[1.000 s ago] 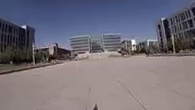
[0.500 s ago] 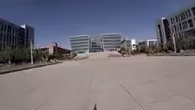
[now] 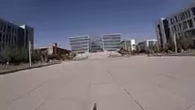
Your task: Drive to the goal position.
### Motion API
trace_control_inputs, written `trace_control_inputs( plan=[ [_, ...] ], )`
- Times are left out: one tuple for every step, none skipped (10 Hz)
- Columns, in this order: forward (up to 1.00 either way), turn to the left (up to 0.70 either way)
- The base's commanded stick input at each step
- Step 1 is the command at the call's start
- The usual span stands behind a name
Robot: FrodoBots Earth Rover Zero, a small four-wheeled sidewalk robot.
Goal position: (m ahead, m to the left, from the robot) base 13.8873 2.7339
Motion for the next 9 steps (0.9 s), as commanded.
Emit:
trace_control_inputs(
  plan=[
    [0.70, 0.00],
    [0.70, 0.00],
    [0.70, 0.00],
    [0.70, 0.00],
    [0.70, 0.00],
    [0.70, 0.00],
    [0.70, 0.00],
    [0.70, 0.00],
    [0.70, 0.00]
  ],
)
